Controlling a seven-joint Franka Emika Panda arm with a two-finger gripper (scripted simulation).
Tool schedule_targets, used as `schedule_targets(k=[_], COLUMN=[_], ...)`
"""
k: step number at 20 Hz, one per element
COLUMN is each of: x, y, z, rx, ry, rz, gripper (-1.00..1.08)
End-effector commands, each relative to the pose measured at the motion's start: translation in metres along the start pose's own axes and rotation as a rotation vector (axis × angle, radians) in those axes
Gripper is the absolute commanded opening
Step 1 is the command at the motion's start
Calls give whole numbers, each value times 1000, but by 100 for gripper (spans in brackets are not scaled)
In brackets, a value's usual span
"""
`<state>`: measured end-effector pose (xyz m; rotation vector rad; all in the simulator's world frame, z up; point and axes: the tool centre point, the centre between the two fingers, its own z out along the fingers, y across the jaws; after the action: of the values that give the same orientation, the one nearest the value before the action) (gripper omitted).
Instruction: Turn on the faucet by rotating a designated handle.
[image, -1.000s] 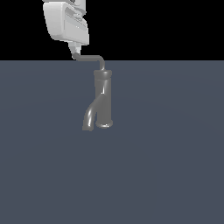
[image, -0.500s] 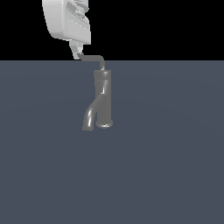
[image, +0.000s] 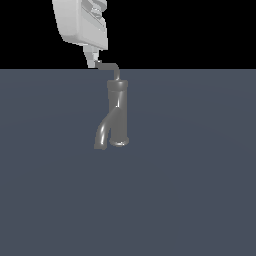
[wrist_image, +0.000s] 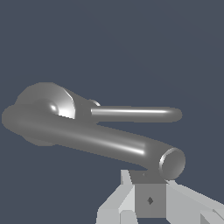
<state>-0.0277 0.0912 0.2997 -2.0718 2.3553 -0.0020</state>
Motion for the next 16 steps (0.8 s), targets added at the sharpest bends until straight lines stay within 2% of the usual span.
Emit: schedule_targets(k=[1,10,11,12,16], x=[23,79,79,51,68], y=[0,5,5,8,-4], z=[0,0,0,0,0], rx=[-2,-4,-4,-3,-3], ry=[2,3,3,0,1], rz=[16,20,20,-22,-14], gripper=[-100,-100,-100,-100,-100])
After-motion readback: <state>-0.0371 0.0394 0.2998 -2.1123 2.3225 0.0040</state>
